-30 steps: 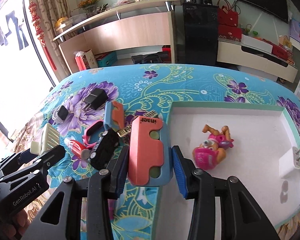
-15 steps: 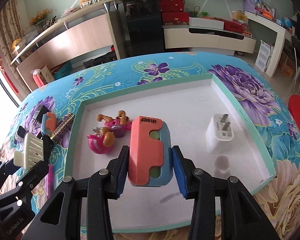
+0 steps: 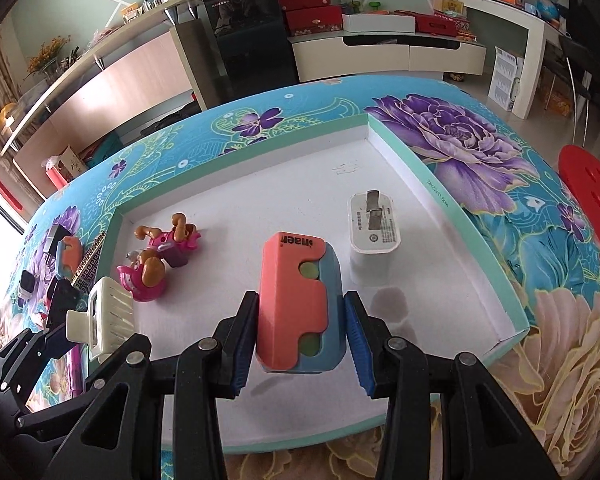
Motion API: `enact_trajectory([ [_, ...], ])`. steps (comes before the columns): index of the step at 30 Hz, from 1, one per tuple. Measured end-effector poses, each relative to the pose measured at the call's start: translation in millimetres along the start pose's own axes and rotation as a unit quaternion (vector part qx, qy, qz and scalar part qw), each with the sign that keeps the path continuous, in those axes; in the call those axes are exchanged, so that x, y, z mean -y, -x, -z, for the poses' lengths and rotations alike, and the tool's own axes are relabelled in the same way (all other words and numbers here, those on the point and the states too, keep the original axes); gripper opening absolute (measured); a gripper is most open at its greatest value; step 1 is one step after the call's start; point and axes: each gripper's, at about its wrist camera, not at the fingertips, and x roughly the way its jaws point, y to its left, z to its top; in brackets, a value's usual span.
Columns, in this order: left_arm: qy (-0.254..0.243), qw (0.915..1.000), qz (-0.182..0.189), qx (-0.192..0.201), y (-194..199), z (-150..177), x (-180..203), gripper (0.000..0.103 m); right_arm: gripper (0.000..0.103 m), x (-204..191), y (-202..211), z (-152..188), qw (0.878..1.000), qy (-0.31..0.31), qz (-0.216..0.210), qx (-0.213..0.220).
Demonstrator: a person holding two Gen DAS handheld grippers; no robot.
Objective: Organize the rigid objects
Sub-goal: 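Carry the phone case into the tray with the right tool while the left carries the white holder, then open both tools to release the phone case and white holder in the tray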
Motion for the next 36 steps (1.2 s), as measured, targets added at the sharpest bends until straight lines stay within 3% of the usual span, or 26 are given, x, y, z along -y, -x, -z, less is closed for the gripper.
enact_trajectory([
  [9, 0.000, 1.0000, -0.006, -0.005, -4.4, 6.9, 2.4, 0.062, 0.044, -0.6, -8.5, 2.8, 1.000, 0.001, 0.002, -0.016],
  [11, 0.000, 1.0000, -0.007, -0.005, -4.1, 6.7, 2.3, 0.069, 0.044, -0.2, -8.8, 2.6, 1.000, 0.000, 0.004, -0.015],
  [15, 0.008, 1.0000, -0.005, 0.002, -0.3, 5.6, -1.6, 0.072, 0.045, -0.5, -9.0, 2.0, 1.000, 0.001, 0.004, -0.016],
  [23, 0.039, 0.9988, -0.011, 0.027, 17.4, 1.4, -20.6, 0.074, 0.045, -5.2, 8.8, -3.5, 1.000, 0.003, -0.012, 0.023],
  [29, 0.082, 0.9943, -0.051, 0.044, 29.2, 1.3, -53.5, 0.076, 0.045, -14.3, 7.3, -5.3, 0.999, 0.011, -0.023, 0.025],
  [36, 0.138, 0.9862, -0.085, 0.035, 30.5, 9.0, -87.9, 0.079, 0.045, -43.1, 0.7, -2.8, 0.998, 0.041, -0.038, 0.018],
])
